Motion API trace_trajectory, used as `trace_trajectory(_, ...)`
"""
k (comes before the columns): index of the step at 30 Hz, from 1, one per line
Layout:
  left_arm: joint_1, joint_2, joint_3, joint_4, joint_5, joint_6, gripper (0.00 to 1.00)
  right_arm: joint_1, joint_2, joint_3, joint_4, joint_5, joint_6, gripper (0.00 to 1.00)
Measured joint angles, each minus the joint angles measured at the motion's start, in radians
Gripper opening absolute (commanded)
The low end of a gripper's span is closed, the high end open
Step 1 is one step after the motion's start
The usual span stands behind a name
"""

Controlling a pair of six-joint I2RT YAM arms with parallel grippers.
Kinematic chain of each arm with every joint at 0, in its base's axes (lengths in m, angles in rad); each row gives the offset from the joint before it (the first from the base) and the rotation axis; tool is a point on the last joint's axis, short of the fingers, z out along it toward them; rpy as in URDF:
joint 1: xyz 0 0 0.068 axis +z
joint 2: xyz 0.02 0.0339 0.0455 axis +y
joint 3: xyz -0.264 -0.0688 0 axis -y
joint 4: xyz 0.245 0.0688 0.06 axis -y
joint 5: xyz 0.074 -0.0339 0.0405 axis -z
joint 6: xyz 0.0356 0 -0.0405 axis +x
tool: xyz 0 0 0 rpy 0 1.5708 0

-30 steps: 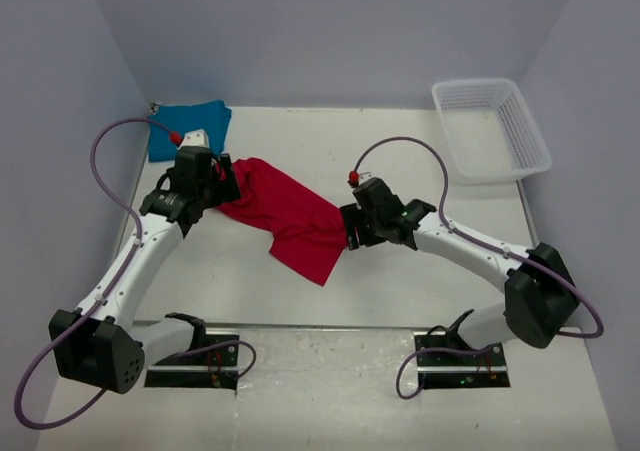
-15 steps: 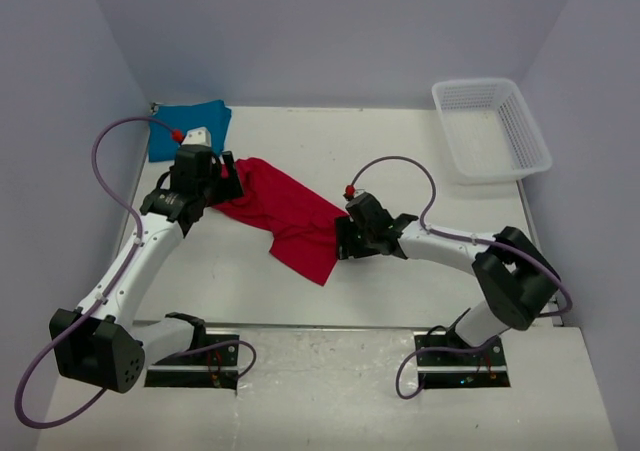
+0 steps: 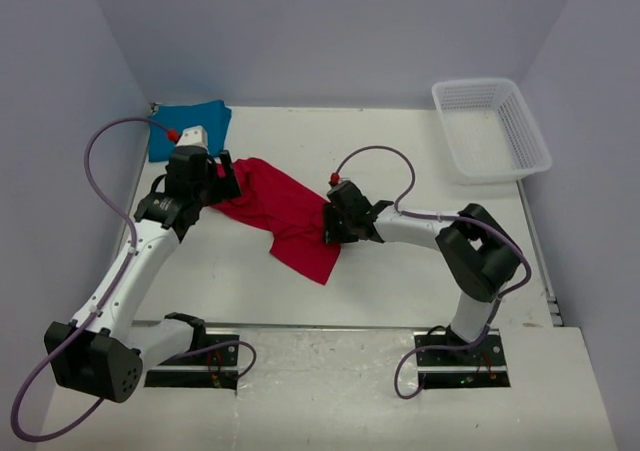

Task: Fold and stack the t-shirts
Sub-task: Flatten out the tshirt

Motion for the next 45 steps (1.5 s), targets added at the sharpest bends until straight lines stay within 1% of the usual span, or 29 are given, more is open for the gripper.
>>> trace_trajectory(1, 0.0, -0.003, 0.0, 0.0, -0.001, 0.001, 0.89, 0.0, 0.01, 0.008, 0.005, 0.004, 0.003, 0.36)
trace_trajectory(2, 0.0, -0.004, 0.0, 0.0, -0.003, 0.002, 0.88, 0.0, 0.017, 0.013, 0.009, 0.009, 0.007, 0.28)
trace_trajectory(3, 0.0, -0.005, 0.0, 0.0, -0.003, 0.002, 0.83, 0.0, 0.019, 0.013, 0.01, 0.016, 0.011, 0.1)
trace_trajectory(4, 0.0, -0.005, 0.0, 0.0, -0.003, 0.002, 0.79, 0.0, 0.02, 0.013, 0.009, 0.027, 0.014, 0.0)
trace_trajectory(5, 0.0, -0.005, -0.001, 0.0, -0.003, 0.006, 0.74, 0.0, 0.02, 0.013, 0.007, 0.034, 0.019, 0.0)
trace_trajectory(6, 0.0, -0.005, -0.004, 0.004, -0.003, 0.008, 0.64, 0.0, 0.02, 0.013, 0.007, 0.05, 0.027, 0.0)
trace_trajectory(7, 0.0, -0.005, -0.01, 0.01, -0.002, 0.01, 0.61, 0.0, 0.019, 0.013, 0.006, 0.064, 0.03, 0.0)
trace_trajectory(8, 0.0, -0.005, -0.017, 0.015, -0.001, 0.013, 0.56, 0.0, 0.016, 0.013, 0.003, 0.08, 0.03, 0.0)
trace_trajectory(9, 0.0, -0.004, -0.027, 0.021, 0.001, 0.014, 0.43, 0.0, 0.008, 0.013, -0.007, 0.094, 0.03, 0.0)
trace_trajectory(10, 0.0, -0.001, -0.035, 0.023, 0.003, 0.013, 0.37, 0.0, -0.005, 0.013, -0.024, 0.113, 0.029, 0.0)
trace_trajectory(11, 0.0, 0.004, -0.04, 0.024, 0.006, 0.015, 0.33, 0.0, -0.022, 0.014, -0.042, 0.13, 0.026, 0.0)
trace_trajectory(12, 0.0, 0.013, -0.043, 0.023, 0.011, 0.018, 0.31, 0.0, -0.051, 0.015, -0.068, 0.15, 0.021, 0.0)
trace_trajectory(13, 0.0, 0.027, -0.043, 0.024, 0.019, 0.023, 0.35, 0.0, -0.084, 0.024, -0.105, 0.17, 0.016, 0.0)
trace_trajectory(14, 0.0, 0.041, -0.043, 0.027, 0.026, 0.026, 0.47, 0.001, -0.121, 0.043, -0.145, 0.192, 0.005, 0.0)
trace_trajectory(15, 0.0, 0.06, -0.043, 0.029, 0.031, 0.033, 0.8, 0.001, -0.16, 0.074, -0.187, 0.214, -0.008, 0.0)
trace_trajectory(16, 0.0, 0.074, -0.043, 0.031, 0.035, 0.045, 0.82, 0.001, -0.192, 0.106, -0.22, 0.23, -0.02, 0.0)
trace_trajectory(18, 0.0, 0.105, -0.043, 0.034, 0.045, 0.04, 0.81, 0.001, -0.255, 0.21, -0.289, 0.268, -0.052, 0.0)
trace_trajectory(19, 0.0, 0.118, -0.043, 0.034, 0.049, 0.041, 0.82, 0.001, -0.285, 0.26, -0.31, 0.287, -0.068, 0.0)
trace_trajectory(21, 0.0, 0.139, -0.043, 0.035, 0.06, 0.044, 0.99, 0.001, -0.342, 0.338, -0.341, 0.315, -0.098, 0.0)
trace_trajectory(24, 0.0, 0.154, -0.043, 0.05, 0.08, 0.043, 1.0, -0.001, -0.407, 0.403, -0.382, 0.349, -0.132, 0.0)
trace_trajectory(26, 0.0, 0.162, -0.043, 0.071, 0.105, 0.043, 1.0, -0.004, -0.432, 0.412, -0.402, 0.366, -0.143, 0.0)
trace_trajectory(29, 0.0, 0.186, -0.043, 0.13, 0.197, 0.042, 1.0, -0.012, -0.437, 0.406, -0.44, 0.369, -0.153, 0.0)
trace_trajectory(31, -0.004, 0.248, -0.04, 0.158, 0.255, 0.042, 1.0, -0.015, -0.436, 0.384, -0.46, 0.37, -0.154, 0.0)
trace_trajectory(33, -0.021, 0.311, -0.037, 0.181, 0.282, 0.04, 1.0, -0.015, -0.436, 0.353, -0.478, 0.367, -0.153, 0.0)
trace_trajectory(36, -0.083, 0.384, -0.037, 0.19, 0.284, 0.03, 1.0, -0.015, -0.436, 0.334, -0.484, 0.365, -0.153, 0.0)
trace_trajectory(40, -0.155, 0.438, -0.026, 0.222, 0.286, -0.009, 1.0, -0.015, -0.436, 0.305, -0.485, 0.363, -0.15, 0.0)
trace_trajectory(41, -0.167, 0.461, -0.011, 0.225, 0.273, -0.015, 0.96, -0.015, -0.436, 0.299, -0.485, 0.362, -0.149, 0.0)
trace_trajectory(43, -0.189, 0.508, 0.019, 0.227, 0.239, -0.024, 0.93, -0.015, -0.436, 0.286, -0.483, 0.357, -0.148, 0.0)
trace_trajectory(45, -0.206, 0.548, 0.045, 0.229, 0.213, -0.031, 0.92, -0.015, -0.436, 0.275, -0.48, 0.353, -0.147, 0.0)
